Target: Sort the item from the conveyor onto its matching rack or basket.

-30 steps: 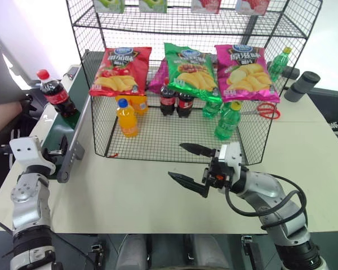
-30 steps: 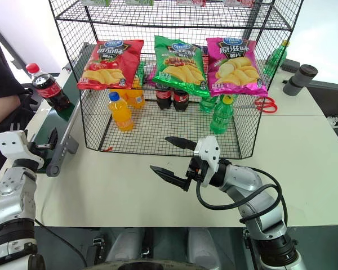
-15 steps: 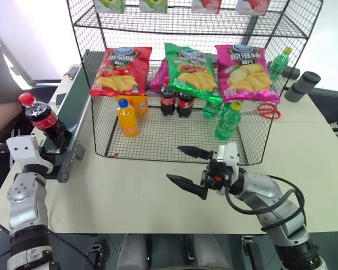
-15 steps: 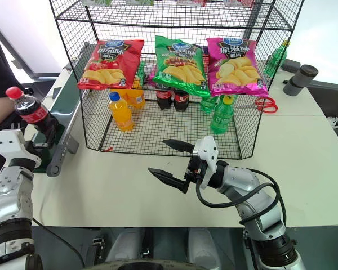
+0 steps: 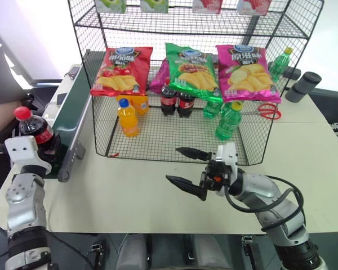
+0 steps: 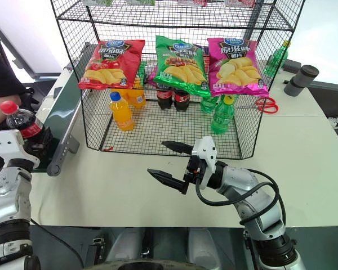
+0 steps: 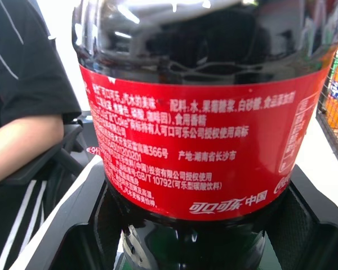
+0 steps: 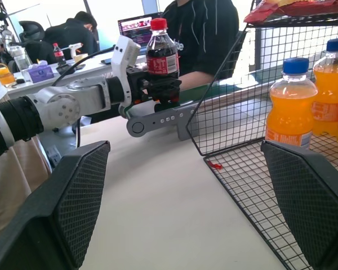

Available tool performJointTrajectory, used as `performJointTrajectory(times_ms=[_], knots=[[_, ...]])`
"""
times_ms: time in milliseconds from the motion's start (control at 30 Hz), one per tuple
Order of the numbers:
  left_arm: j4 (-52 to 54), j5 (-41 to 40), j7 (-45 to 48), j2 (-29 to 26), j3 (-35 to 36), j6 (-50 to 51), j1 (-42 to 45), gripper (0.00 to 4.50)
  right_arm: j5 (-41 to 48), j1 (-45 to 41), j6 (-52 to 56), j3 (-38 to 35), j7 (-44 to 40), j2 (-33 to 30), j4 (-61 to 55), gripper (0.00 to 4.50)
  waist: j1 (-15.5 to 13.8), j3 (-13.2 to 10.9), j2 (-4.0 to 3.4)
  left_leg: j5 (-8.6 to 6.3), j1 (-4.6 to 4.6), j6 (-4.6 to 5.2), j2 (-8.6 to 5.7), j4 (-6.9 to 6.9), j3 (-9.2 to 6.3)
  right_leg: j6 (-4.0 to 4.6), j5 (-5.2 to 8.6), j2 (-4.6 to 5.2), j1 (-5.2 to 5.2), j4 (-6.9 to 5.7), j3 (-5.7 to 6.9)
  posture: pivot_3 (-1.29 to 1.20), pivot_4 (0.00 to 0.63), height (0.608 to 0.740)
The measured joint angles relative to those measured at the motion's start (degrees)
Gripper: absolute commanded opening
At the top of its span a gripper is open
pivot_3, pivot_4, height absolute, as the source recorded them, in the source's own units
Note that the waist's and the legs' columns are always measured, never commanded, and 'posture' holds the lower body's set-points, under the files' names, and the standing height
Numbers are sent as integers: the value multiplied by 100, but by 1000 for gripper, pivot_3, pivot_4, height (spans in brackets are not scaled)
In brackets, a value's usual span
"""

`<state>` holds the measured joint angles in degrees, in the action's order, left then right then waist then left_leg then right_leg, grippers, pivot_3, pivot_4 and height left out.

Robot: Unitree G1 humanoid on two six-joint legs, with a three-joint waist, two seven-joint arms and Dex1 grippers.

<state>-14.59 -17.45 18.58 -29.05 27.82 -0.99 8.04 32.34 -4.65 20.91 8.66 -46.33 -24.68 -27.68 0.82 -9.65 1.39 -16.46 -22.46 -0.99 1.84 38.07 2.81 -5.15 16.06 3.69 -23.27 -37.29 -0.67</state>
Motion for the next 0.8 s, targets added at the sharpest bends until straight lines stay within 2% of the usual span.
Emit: performJointTrajectory(times_ms=[267, 400, 533, 800], knots=[[1629, -1311, 1503, -922, -84, 1254, -72, 2857, 68, -149, 197, -130, -7, -234, 0, 4500, 11, -1, 9, -1, -21, -3, -3, -12, -2, 17, 9, 11, -11, 25, 3, 0, 150, 740], [2940, -1893, 2229, -1203, -809, 2075, -105, 2857, 222, -325, 336, -238, -12, -277, -1, 4500, 12, -3, 0, -1, -18, -3, -8, -14, -1, 20, 11, 16, -9, 26, 1, 0, 150, 740], [3251, -1783, 2483, -1116, -1861, 2502, -57, 2857, 274, -378, 401, -260, -2, -274, 0, 4500, 48, -7, -8, 0, -14, -1, -5, -16, 1, 20, 10, 9, -13, 17, 0, 0, 150, 740], [2745, -982, 3076, -29, -3640, 2134, 654, 2857, 204, -510, 412, -180, 237, -14, 0, 4500, -21, -8, -8, -1, -32, 5, -12, 4, 4, 0, 0, -6, -14, 19, 0, 0, 150, 740]])
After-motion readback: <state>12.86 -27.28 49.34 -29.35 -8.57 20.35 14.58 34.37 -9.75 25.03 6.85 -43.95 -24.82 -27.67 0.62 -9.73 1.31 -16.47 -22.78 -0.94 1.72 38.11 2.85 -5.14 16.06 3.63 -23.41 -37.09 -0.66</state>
